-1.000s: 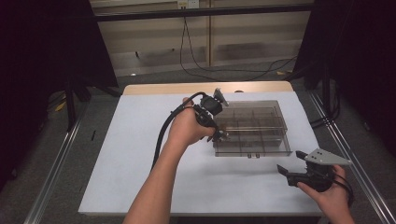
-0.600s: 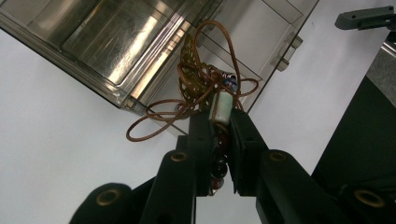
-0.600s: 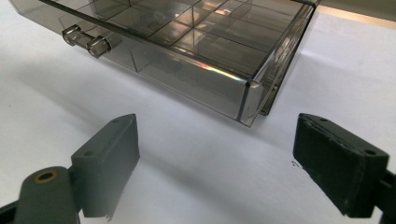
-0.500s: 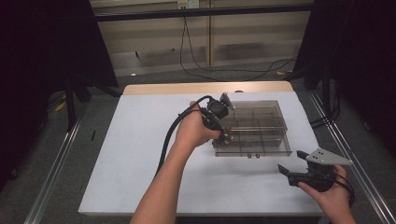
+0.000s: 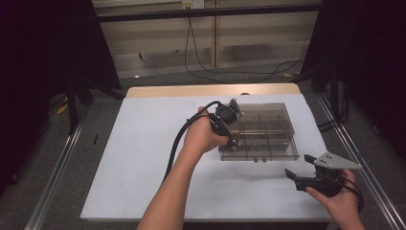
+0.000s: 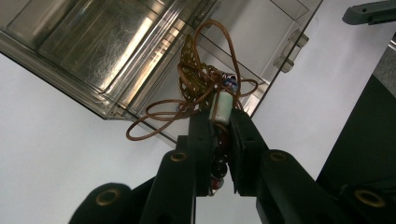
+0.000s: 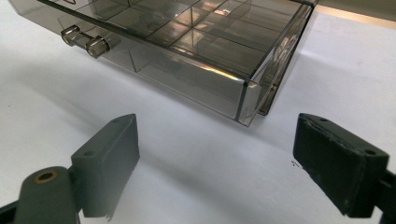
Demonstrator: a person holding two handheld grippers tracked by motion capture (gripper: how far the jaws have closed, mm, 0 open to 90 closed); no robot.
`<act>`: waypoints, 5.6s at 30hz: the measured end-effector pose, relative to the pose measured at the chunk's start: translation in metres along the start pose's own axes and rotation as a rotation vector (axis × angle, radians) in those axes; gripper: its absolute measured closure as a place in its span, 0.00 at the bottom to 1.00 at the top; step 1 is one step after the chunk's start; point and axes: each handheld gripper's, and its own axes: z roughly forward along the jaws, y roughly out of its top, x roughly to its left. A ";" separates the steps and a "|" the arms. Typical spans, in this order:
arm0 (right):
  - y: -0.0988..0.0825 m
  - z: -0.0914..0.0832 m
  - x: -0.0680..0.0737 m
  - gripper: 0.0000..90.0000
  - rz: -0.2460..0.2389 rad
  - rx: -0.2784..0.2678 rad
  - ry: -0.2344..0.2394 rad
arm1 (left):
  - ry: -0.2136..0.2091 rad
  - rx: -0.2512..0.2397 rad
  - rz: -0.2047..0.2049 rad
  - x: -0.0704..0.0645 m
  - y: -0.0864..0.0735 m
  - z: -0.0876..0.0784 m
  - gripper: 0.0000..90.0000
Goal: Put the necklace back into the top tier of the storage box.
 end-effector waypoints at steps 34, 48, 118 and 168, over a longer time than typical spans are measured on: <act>0.000 0.000 0.000 0.16 -0.001 0.000 0.004 | -0.003 0.007 0.009 -0.001 0.007 0.022 0.89; 0.001 0.000 0.000 0.16 -0.004 -0.001 0.006 | 0.016 -0.011 0.000 0.000 0.004 0.024 0.82; 0.001 0.000 0.000 0.16 -0.009 0.000 0.003 | 0.034 -0.082 -0.028 0.005 -0.005 0.010 0.88; 0.001 0.001 0.002 0.16 -0.016 0.004 0.009 | 0.031 -0.119 -0.037 0.004 -0.003 0.022 0.79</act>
